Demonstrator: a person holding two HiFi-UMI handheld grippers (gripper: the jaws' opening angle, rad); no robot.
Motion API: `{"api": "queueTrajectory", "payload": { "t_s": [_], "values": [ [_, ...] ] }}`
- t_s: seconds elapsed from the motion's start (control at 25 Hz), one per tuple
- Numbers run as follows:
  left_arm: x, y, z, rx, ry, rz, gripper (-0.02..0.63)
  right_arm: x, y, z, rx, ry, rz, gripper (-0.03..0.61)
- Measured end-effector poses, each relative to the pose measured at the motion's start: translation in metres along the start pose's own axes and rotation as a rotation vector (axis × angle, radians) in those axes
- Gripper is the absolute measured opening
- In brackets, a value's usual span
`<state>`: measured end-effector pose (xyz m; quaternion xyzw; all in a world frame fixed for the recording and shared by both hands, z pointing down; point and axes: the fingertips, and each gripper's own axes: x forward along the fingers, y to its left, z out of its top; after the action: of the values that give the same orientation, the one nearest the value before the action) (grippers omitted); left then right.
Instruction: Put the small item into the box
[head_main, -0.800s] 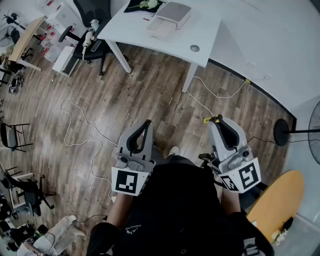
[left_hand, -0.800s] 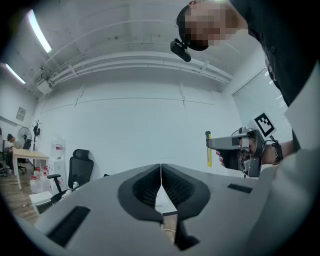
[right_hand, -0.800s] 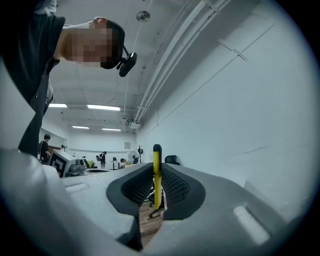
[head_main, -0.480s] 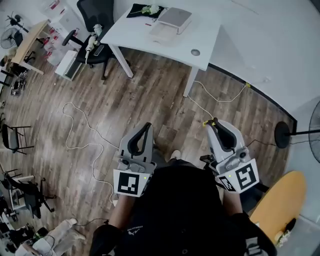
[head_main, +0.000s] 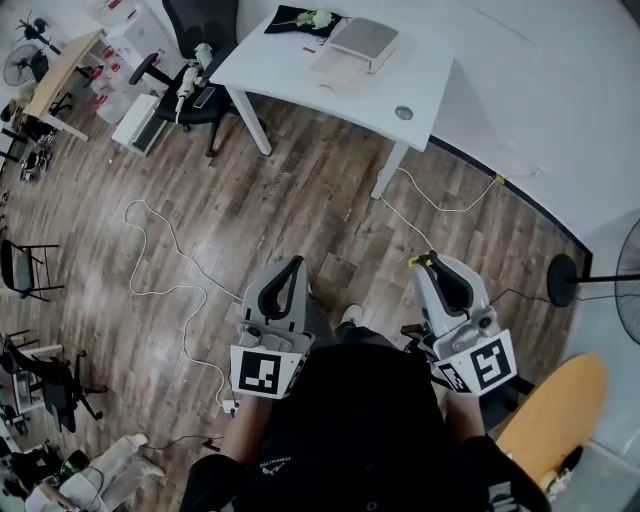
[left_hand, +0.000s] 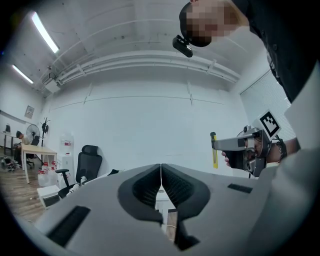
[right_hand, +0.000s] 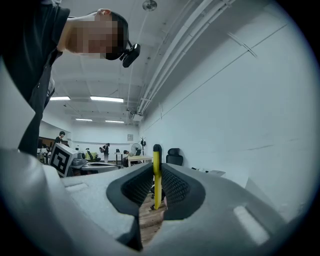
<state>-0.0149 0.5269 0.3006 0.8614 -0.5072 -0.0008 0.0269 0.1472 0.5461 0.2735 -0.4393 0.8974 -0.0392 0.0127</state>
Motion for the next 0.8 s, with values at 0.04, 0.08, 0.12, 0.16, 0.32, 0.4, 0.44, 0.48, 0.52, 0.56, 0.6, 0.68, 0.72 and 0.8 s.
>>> {"api": "queueTrajectory", "payload": {
  "t_s": [0.04,0.08,0.12,0.16,0.32,0.4,0.44,0.48,0.52,0.56,0.6,0.68,0.72,0.8],
  "values": [
    [0.003,0.005,0.001,-0.017,-0.007,0.001,0.006,0.006,0.0,-0.001,-0.002,0.003,0.001,0.055],
    [0.007,0.011,0.003,-0.034,-0.016,0.002,0.006,0.013,0.0,-0.002,-0.005,0.006,0.001,0.055],
    [0.01,0.017,0.004,-0.042,-0.023,0.002,0.006,0.021,0.0,-0.003,-0.006,0.009,0.003,0.055],
    [0.012,0.025,0.005,-0.045,-0.029,0.001,0.006,0.029,0.001,-0.004,-0.006,0.013,0.004,0.055],
    [0.022,0.059,0.011,-0.051,-0.036,-0.016,0.006,0.064,0.007,0.001,0.005,0.004,-0.009,0.055],
    [0.032,0.079,0.017,-0.047,-0.041,-0.031,0.006,0.085,0.007,0.007,0.003,-0.005,-0.022,0.055],
    [0.039,0.089,0.019,-0.042,-0.045,-0.039,0.006,0.096,0.005,0.01,0.0,-0.008,-0.031,0.055],
    [0.047,0.099,0.022,-0.036,-0.052,-0.048,0.006,0.107,0.003,0.012,-0.003,-0.011,-0.04,0.055],
    [0.055,0.108,0.024,-0.031,-0.059,-0.057,0.006,0.118,0.001,0.015,-0.007,-0.014,-0.049,0.055],
    [0.062,0.117,0.026,-0.028,-0.068,-0.067,0.006,0.127,0.0,0.016,-0.011,-0.018,-0.058,0.055],
    [0.067,0.125,0.028,-0.027,-0.076,-0.076,0.006,0.135,0.0,0.017,-0.013,-0.021,-0.068,0.055],
    [0.074,0.14,0.031,-0.029,-0.09,-0.093,0.006,0.149,0.001,0.016,-0.018,-0.021,-0.087,0.055],
    [0.076,0.147,0.032,-0.032,-0.093,-0.1,0.006,0.156,0.002,0.014,-0.02,-0.02,-0.095,0.055],
    [0.08,0.16,0.031,-0.033,-0.092,-0.109,0.006,0.168,0.003,0.012,-0.019,-0.022,-0.111,0.055]
  ]
}}
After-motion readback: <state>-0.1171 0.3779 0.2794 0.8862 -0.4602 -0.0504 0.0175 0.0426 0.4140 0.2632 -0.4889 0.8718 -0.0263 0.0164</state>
